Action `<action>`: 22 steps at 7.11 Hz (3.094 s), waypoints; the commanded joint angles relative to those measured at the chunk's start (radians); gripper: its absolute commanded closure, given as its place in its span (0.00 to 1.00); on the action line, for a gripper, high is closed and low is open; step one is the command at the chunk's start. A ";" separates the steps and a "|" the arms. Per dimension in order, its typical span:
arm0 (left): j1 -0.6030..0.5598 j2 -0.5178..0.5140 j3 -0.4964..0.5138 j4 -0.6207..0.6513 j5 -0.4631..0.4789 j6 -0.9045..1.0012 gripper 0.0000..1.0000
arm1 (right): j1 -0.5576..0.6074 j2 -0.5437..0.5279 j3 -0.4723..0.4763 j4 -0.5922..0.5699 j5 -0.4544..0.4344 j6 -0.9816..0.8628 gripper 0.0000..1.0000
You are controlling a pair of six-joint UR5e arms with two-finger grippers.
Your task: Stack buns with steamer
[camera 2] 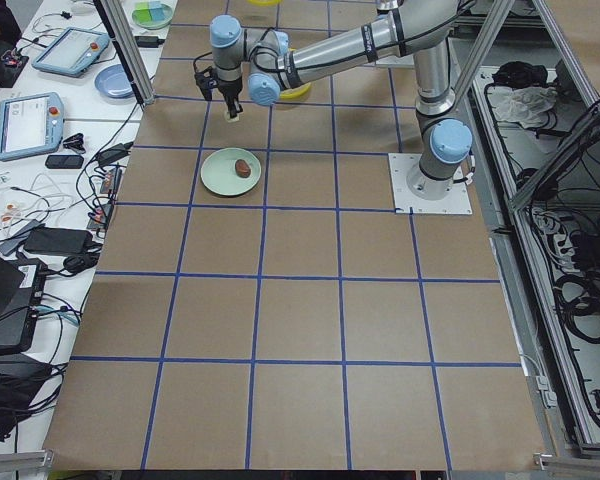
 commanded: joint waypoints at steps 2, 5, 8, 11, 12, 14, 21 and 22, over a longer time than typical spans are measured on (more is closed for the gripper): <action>-0.214 -0.024 -0.013 0.015 -0.120 -0.226 1.00 | 0.006 -0.027 0.002 0.014 -0.041 0.011 1.00; -0.356 -0.045 -0.043 0.025 -0.128 -0.266 1.00 | 0.068 -0.084 0.052 0.025 0.012 -0.011 1.00; -0.392 -0.074 -0.091 0.143 -0.128 -0.260 0.03 | 0.088 -0.100 0.052 0.068 0.035 0.067 1.00; -0.392 -0.071 -0.085 0.145 -0.130 -0.202 0.00 | 0.143 -0.140 0.090 0.097 0.035 0.204 1.00; -0.392 -0.070 -0.085 0.145 -0.130 -0.200 0.00 | 0.149 -0.160 0.106 0.099 0.044 0.237 1.00; -0.388 -0.061 -0.077 0.137 -0.120 -0.156 0.00 | 0.189 -0.167 0.117 0.097 0.047 0.299 1.00; 0.014 0.073 -0.063 -0.057 0.001 0.444 0.00 | 0.567 -0.222 0.193 0.082 0.026 0.515 1.00; 0.050 0.076 -0.065 -0.065 0.056 0.534 0.00 | 0.620 -0.234 0.231 0.084 0.024 0.559 1.00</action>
